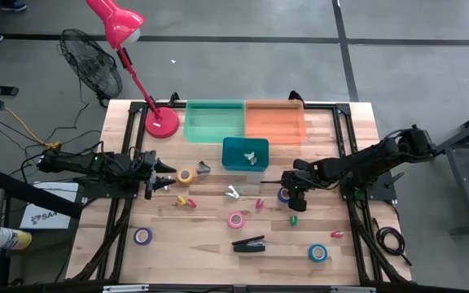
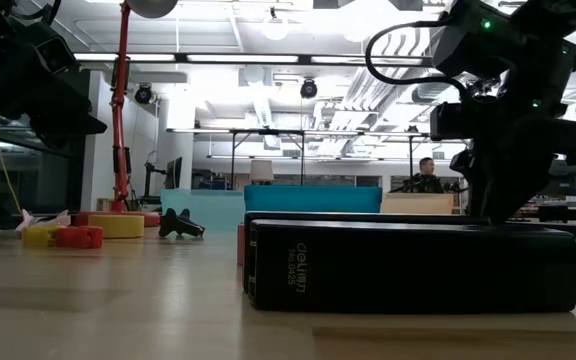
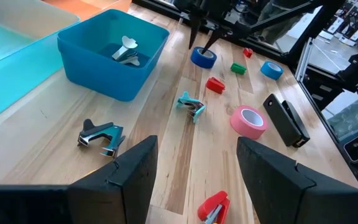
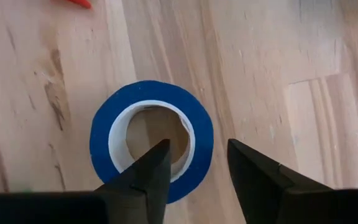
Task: Pick and place Stapler, Stapler remover, tape
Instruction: Put the top blue tape into the orange bin
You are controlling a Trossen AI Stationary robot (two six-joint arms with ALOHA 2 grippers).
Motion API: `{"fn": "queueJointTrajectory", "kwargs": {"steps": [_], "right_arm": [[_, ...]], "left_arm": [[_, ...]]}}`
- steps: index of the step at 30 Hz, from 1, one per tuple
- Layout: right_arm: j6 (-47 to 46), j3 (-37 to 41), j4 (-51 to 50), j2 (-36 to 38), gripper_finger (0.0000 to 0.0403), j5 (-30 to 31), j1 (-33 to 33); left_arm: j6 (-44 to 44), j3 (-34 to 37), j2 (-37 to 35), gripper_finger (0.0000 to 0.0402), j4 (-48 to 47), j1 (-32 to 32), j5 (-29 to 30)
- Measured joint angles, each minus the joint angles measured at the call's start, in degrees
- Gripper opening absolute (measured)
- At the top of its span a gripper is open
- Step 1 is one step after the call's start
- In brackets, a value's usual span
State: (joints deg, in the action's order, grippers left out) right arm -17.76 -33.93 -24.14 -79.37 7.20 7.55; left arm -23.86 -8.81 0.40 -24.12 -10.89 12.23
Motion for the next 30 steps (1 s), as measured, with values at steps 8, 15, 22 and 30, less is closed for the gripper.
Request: {"fn": "queueJointTrajectory", "kwargs": {"steps": [8, 15, 22, 30], "right_arm": [[0.2, 0.0, -0.2, 0.0, 0.0092, 0.3, 0.0], [-0.2, -0.4, -0.3, -0.1, 0.0043, -0.2, -0.1], [-0.2, -5.4, -0.9, -0.1, 0.003, -1.9, -3.5], [3.5, -14.5, -6.6, -0.1, 0.0047, 4.0, -13.9]], "left_arm": [[0.0, 0.0, 0.0, 0.0217, 0.0, 0.0, 0.0], [0.0, 0.0, 0.0, 0.0217, 0.0, 0.0, 0.0], [0.0, 0.0, 0.0, 0.0217, 0.0, 0.0, 0.0], [0.0, 0.0, 0.0, 0.0217, 0.0, 0.0, 0.0]]}}
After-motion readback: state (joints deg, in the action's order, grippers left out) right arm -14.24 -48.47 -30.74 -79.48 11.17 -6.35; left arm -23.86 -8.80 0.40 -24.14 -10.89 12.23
